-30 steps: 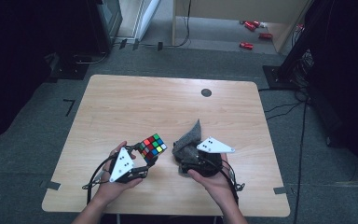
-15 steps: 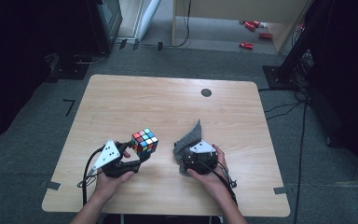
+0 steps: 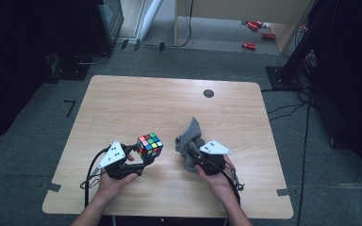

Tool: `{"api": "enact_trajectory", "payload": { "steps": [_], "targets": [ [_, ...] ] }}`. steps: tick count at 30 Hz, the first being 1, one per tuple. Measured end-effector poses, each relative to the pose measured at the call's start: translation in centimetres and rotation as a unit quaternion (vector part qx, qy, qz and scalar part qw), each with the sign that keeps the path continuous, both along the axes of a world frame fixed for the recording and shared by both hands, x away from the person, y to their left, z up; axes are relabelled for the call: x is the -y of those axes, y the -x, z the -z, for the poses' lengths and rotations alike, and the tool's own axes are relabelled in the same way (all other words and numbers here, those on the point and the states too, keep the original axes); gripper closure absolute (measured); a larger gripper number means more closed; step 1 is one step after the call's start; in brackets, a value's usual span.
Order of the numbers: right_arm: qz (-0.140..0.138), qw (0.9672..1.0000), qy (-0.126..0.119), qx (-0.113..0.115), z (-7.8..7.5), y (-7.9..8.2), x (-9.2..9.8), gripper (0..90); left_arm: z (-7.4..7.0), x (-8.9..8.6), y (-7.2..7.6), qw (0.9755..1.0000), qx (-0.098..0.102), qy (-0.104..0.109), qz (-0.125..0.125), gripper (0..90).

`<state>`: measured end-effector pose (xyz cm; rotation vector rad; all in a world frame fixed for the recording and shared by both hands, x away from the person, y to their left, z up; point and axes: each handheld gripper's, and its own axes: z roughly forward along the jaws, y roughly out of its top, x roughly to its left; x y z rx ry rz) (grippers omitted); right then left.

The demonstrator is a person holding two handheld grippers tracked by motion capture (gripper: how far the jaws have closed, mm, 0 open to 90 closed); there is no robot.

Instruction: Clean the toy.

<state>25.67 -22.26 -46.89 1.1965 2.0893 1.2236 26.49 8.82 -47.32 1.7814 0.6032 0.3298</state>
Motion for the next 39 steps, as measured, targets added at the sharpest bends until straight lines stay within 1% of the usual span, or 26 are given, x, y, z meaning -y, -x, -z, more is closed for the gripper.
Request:
{"api": "enact_trajectory", "payload": {
  "steps": [2, 3, 4, 5, 6, 7, 8, 9, 10, 12, 14, 15, 16, 18, 20, 23, 25, 26, 27, 29, 32, 33, 34, 35, 37, 39],
  "targets": [
    [-0.013, 0.9993, -0.021, 0.03, -1.6, 0.9, -0.3, 74.9, 0.3, 0.7, 0.2, 0.9994, 0.005, -0.034, 0.003, 34.6],
    [-0.023, 0.9983, -0.033, 0.043, -2.4, 1.4, -0.4, 75.1, 0.4, 1.3, 0.4, 0.9986, 0.008, -0.052, 0.007, 34.6],
    [-0.036, 0.9963, -0.05, 0.059, -3.3, 2.0, -0.7, 75.1, 0.5, 1.6, 0.5, 0.998, 0.008, -0.062, 0.01, 34.6],
    [-0.043, 0.995, -0.06, 0.068, -3.9, 2.4, -0.8, 75.0, 0.6, 2.2, 0.7, 0.997, 0.008, -0.076, 0.016, 34.6],
    [-0.056, 0.9924, -0.075, 0.08, -4.6, 2.9, -1.1, 75.0, 0.7, 2.6, 0.8, 0.9965, 0.009, -0.08, 0.02, 34.6],
    [-0.066, 0.9906, -0.085, 0.085, -5.0, 3.2, -1.3, 74.9, 0.7, 3.0, 1.0, 0.9958, 0.011, -0.085, 0.03, 34.6],
    [-0.082, 0.9881, -0.095, 0.089, -5.3, 3.6, -1.7, 74.7, 0.7, 3.3, 1.2, 0.9954, 0.013, -0.086, 0.042, 34.6],
    [-0.095, 0.9865, -0.098, 0.091, -5.6, 3.9, -2.1, 74.4, 0.7, 3.7, 1.5, 0.9947, 0.016, -0.086, 0.055, 34.6],
    [-0.101, 0.9858, -0.097, 0.092, -5.7, 4.1, -2.6, 74.3, 0.7, 4.2, 1.9, 0.9934, 0.025, -0.088, 0.07, 34.6],
    [-0.111, 0.9857, -0.09, 0.09, -5.6, 4.3, -3.3, 74.0, 0.5, 4.6, 2.4, 0.9917, 0.032, -0.09, 0.086, 34.6],
    [-0.107, 0.9876, -0.083, 0.078, -5.1, 4.0, -3.5, 73.8, 0.3, 4.6, 2.3, 0.9928, 0.024, -0.081, 0.085, 34.6],
    [-0.102, 0.9881, -0.09, 0.072, -4.9, 3.7, -3.2, 73.8, 0.3, 4.4, 2.2, 0.9937, 0.021, -0.077, 0.079, 34.6],
    [-0.092, 0.9894, -0.097, 0.057, -4.6, 3.2, -2.8, 73.7, 0.3, 4.3, 2.1, 0.9941, 0.019, -0.075, 0.077, 34.6],
    [-0.073, 0.9928, -0.086, 0.041, -4.3, 2.7, -2.2, 73.7, 0.2, 3.9, 1.9, 0.9948, 0.02, -0.073, 0.069, 34.6],
    [-0.064, 0.9937, -0.087, 0.03, -4.0, 2.4, -1.6, 73.6, 0.2, 3.8, 1.9, 0.9947, 0.023, -0.074, 0.067, 34.7],
    [-0.075, 0.9922, -0.092, 0.038, -4.4, 2.8, -1.8, 73.2, 0.3, 4.3, 1.9, 0.9943, 0.022, -0.079, 0.068, 34.7],
    [-0.096, 0.9895, -0.094, 0.053, -4.8, 3.4, -2.6, 72.9, 0.3, 4.6, 2.1, 0.9933, 0.027, -0.086, 0.073, 34.7],
    [-0.102, 0.9889, -0.088, 0.062, -5.0, 3.7, -3.0, 72.8, 0.3, 4.6, 2.2, 0.9932, 0.028, -0.085, 0.075, 34.7],
    [-0.101, 0.989, -0.084, 0.068, -5.1, 4.0, -3.3, 72.5, 0.2, 4.5, 2.2, 0.9935, 0.026, -0.081, 0.076, 34.7],
    [-0.093, 0.9894, -0.088, 0.07, -5.0, 3.8, -3.0, 72.3, 0.0, 4.1, 2.1, 0.995, 0.018, -0.061, 0.077, 34.6],
    [-0.056, 0.9933, -0.082, 0.059, -4.5, 3.3, -2.0, 74.0, -0.2, 3.7, 1.8, 0.9963, 0.015, -0.053, 0.066, 34.6],
    [-0.052, 0.9936, -0.083, 0.057, -4.4, 3.2, -1.7, 74.4, -0.2, 3.6, 1.8, 0.9964, 0.013, -0.051, 0.066, 34.6],
    [-0.055, 0.9932, -0.088, 0.054, -4.5, 3.3, -1.6, 74.7, -0.1, 3.6, 1.8, 0.9965, 0.013, -0.051, 0.066, 34.6],
    [-0.061, 0.9923, -0.091, 0.058, -4.6, 3.5, -1.8, 74.7, -0.1, 3.7, 1.8, 0.9964, 0.014, -0.053, 0.065, 34.6],
    [-0.089, 0.989, -0.094, 0.071, -5.1, 4.0, -2.5, 74.7, 0.1, 4.0, 1.9, 0.9956, 0.021, -0.062, 0.067, 34.6],
    [-0.106, 0.9875, -0.084, 0.082, -5.5, 4.4, -3.3, 74.6, 0.1, 4.1, 2.0, 0.9955, 0.022, -0.061, 0.068, 34.6]
  ]
}}
